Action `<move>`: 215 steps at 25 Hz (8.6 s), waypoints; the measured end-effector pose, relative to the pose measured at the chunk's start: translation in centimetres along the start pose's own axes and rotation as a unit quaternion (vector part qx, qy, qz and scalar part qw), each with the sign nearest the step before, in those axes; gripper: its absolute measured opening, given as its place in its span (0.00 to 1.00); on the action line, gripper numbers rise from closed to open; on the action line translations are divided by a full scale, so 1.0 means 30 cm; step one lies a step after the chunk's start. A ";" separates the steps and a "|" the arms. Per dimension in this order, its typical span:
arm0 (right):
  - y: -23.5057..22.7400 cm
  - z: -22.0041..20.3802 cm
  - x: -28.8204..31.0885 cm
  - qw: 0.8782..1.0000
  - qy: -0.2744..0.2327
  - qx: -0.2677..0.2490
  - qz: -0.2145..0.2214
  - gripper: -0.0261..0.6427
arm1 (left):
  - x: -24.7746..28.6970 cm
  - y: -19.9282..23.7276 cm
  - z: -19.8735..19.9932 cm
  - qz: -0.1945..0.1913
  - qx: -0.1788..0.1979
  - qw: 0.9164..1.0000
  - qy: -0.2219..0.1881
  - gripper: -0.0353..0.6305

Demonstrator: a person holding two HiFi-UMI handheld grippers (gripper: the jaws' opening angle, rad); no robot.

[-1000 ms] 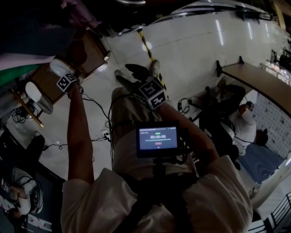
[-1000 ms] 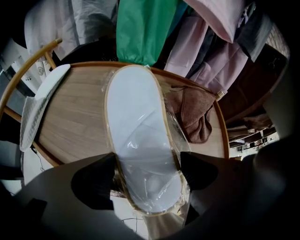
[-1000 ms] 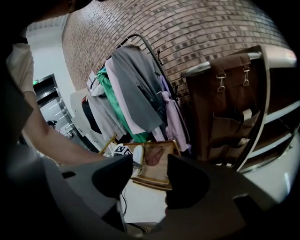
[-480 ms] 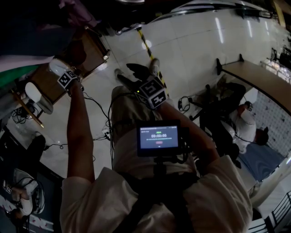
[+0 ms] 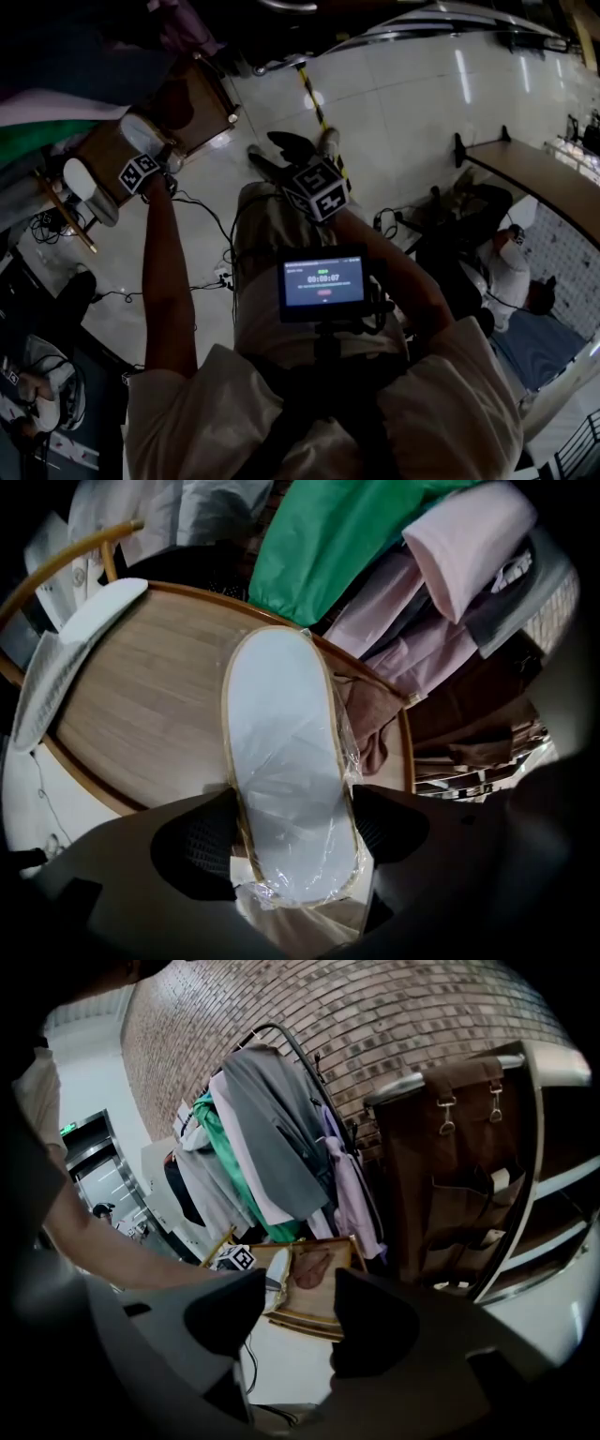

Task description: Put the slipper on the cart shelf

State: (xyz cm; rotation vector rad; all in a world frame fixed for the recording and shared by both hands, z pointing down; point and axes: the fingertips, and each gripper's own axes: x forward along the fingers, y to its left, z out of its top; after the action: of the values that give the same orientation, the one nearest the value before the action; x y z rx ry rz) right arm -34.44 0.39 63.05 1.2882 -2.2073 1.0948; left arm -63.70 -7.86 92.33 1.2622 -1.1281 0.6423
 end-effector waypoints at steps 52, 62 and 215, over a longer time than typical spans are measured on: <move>0.124 0.024 -0.099 0.975 -0.046 0.174 0.132 0.41 | -0.650 -0.847 -0.429 -0.305 0.040 0.951 -0.033 0.32; 0.057 0.014 -0.200 0.955 -0.087 0.258 0.116 0.41 | -0.690 -1.107 -0.511 -0.366 0.128 0.922 0.012 0.31; -2.043 0.185 -0.655 0.995 -0.075 -0.054 -0.027 0.35 | -0.093 -2.481 -0.897 -0.106 0.217 0.965 -0.103 0.05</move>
State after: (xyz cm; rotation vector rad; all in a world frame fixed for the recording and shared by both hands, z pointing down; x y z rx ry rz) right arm 28.36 -10.05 74.11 1.4149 -2.2905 0.8711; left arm 9.00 0.19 61.94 1.8350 -1.0299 0.6256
